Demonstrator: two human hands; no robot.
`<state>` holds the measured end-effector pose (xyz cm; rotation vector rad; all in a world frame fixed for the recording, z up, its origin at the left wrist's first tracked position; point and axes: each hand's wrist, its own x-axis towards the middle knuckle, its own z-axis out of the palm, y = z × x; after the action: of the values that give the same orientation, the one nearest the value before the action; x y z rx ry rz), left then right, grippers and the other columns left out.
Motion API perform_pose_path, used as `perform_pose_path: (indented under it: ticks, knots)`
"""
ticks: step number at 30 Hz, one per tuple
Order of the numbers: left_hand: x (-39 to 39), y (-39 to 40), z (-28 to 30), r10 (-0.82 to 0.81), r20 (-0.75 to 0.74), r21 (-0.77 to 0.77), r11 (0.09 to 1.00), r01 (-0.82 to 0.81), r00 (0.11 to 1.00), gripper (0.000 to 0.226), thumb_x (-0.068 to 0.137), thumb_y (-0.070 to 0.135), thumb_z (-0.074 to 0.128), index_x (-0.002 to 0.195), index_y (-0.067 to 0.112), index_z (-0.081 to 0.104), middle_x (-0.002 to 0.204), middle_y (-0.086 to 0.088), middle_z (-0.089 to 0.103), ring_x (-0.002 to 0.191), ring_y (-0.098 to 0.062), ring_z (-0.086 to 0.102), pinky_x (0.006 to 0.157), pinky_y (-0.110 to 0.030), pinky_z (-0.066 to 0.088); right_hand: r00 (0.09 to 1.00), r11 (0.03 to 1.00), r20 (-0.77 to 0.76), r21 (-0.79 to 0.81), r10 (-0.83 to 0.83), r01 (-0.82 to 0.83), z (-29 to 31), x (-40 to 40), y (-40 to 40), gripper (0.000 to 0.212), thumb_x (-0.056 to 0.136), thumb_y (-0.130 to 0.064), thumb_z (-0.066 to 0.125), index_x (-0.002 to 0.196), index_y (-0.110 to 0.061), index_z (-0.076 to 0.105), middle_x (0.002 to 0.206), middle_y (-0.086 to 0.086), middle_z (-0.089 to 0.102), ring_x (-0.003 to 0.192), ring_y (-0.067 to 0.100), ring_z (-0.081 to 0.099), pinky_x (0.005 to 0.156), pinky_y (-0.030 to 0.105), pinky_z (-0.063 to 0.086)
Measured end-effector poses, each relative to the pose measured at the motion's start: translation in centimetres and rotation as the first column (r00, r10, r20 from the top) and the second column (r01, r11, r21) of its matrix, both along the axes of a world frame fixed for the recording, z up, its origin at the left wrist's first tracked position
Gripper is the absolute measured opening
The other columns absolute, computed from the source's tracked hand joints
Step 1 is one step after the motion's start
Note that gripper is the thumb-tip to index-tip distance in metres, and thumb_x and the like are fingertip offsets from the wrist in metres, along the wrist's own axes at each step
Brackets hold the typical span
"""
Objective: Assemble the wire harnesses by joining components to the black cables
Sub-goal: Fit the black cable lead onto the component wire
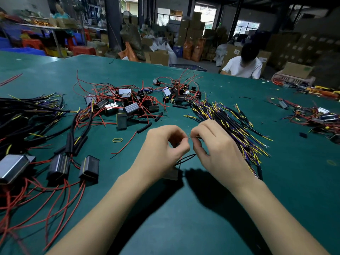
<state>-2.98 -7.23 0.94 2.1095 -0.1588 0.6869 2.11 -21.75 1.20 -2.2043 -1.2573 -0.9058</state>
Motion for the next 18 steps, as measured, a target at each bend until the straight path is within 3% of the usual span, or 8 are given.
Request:
perform_pose_path:
  ticks: [4, 7, 8, 10, 12, 14, 16, 18]
  knots:
    - [0.4, 1.1, 0.6, -0.263, -0.306, -0.353, 0.924, 0.147, 0.915, 0.020, 0.088, 0.022, 0.063, 0.070, 0.015, 0.067, 0.062, 0.009, 0.060, 0.056, 0.000, 0.048, 0.054, -0.011, 0.036, 0.980, 0.999, 0.197, 0.035, -0.002, -0.005, -0.2, 0.3, -0.3, 0.010, 0.088, 0.003, 0.058, 0.081, 0.005, 0.065, 0.080, 0.016, 0.060, 0.070, 0.035, 0.057, 0.062, 0.044, 0.049]
    - [0.2, 1.4, 0.6, -0.472, -0.345, -0.564, 0.795, 0.223, 0.812, 0.018, 0.081, 0.031, 0.060, 0.065, 0.022, 0.060, 0.067, 0.006, 0.059, 0.065, -0.003, 0.052, 0.066, -0.025, 0.033, 0.976, 0.995, 0.217, 0.091, 0.011, -0.031, -0.2, 0.3, -0.1, 0.009, 0.088, 0.003, 0.059, 0.082, 0.005, 0.066, 0.081, 0.016, 0.061, 0.070, 0.033, 0.057, 0.062, 0.042, 0.049]
    - [0.2, 1.3, 0.6, -0.480, -0.333, -0.595, 0.774, 0.214, 0.812, 0.016, 0.079, 0.032, 0.060, 0.066, 0.023, 0.060, 0.067, 0.006, 0.058, 0.065, -0.004, 0.053, 0.067, -0.027, 0.032, 0.986, 0.993, 0.163, 0.112, 0.024, -0.042, -0.2, 0.4, -0.1, 0.008, 0.089, 0.002, 0.059, 0.083, 0.004, 0.065, 0.081, 0.013, 0.061, 0.071, 0.031, 0.057, 0.065, 0.041, 0.049]
    - [0.2, 1.1, 0.6, -0.397, -0.322, -0.545, 0.820, 0.174, 0.860, 0.018, 0.083, 0.028, 0.064, 0.067, 0.022, 0.062, 0.066, 0.005, 0.060, 0.059, 0.000, 0.052, 0.063, -0.021, 0.034, 0.998, 0.988, -0.015, 0.139, 0.063, -0.061, -0.1, 0.4, -0.3, 0.003, 0.088, -0.001, 0.061, 0.087, -0.001, 0.064, 0.083, 0.006, 0.060, 0.071, 0.022, 0.055, 0.068, 0.029, 0.047]
    - [0.2, 0.9, 0.6, -0.317, -0.280, -0.479, 0.864, 0.154, 0.906, 0.021, 0.090, 0.021, 0.062, 0.069, 0.021, 0.064, 0.064, 0.005, 0.061, 0.053, 0.003, 0.051, 0.054, -0.011, 0.036, 0.977, 0.986, -0.196, 0.160, 0.082, -0.051, 0.1, 0.4, -0.6, 0.009, 0.086, -0.001, 0.064, 0.093, -0.008, 0.063, 0.083, -0.002, 0.060, 0.066, 0.013, 0.053, 0.065, 0.013, 0.037]
    - [0.1, 0.7, 0.8, -0.281, -0.232, -0.465, 0.873, 0.147, 0.931, 0.018, 0.091, 0.017, 0.060, 0.074, 0.018, 0.065, 0.062, 0.005, 0.062, 0.055, 0.000, 0.051, 0.051, -0.008, 0.036, 0.938, 0.976, -0.324, 0.210, 0.119, -0.052, 0.3, 0.4, -0.8, 0.017, 0.084, -0.001, 0.066, 0.094, -0.014, 0.063, 0.078, -0.007, 0.059, 0.061, 0.007, 0.050, 0.061, 0.006, 0.033]
    - [0.0, 0.5, 0.9, -0.270, -0.174, -0.458, 0.873, 0.165, 0.947, 0.014, 0.091, 0.012, 0.060, 0.078, 0.012, 0.066, 0.062, 0.002, 0.060, 0.054, 0.000, 0.051, 0.053, -0.006, 0.036, 0.886, 0.963, -0.435, 0.266, 0.163, -0.047, 0.7, 0.3, -0.6, 0.019, 0.084, -0.003, 0.065, 0.091, -0.021, 0.063, 0.073, -0.007, 0.059, 0.057, 0.007, 0.048, 0.057, 0.008, 0.033]
    - [-0.1, 0.3, 0.9, -0.265, -0.120, -0.437, 0.879, 0.188, 0.957, 0.012, 0.091, 0.006, 0.059, 0.080, 0.007, 0.065, 0.062, 0.002, 0.059, 0.051, 0.003, 0.050, 0.054, -0.005, 0.036, 0.809, 0.948, -0.550, 0.318, 0.206, -0.025, 0.9, 0.2, -0.4, 0.020, 0.086, -0.004, 0.063, 0.085, -0.024, 0.063, 0.072, -0.002, 0.064, 0.060, 0.014, 0.053, 0.057, 0.021, 0.040]
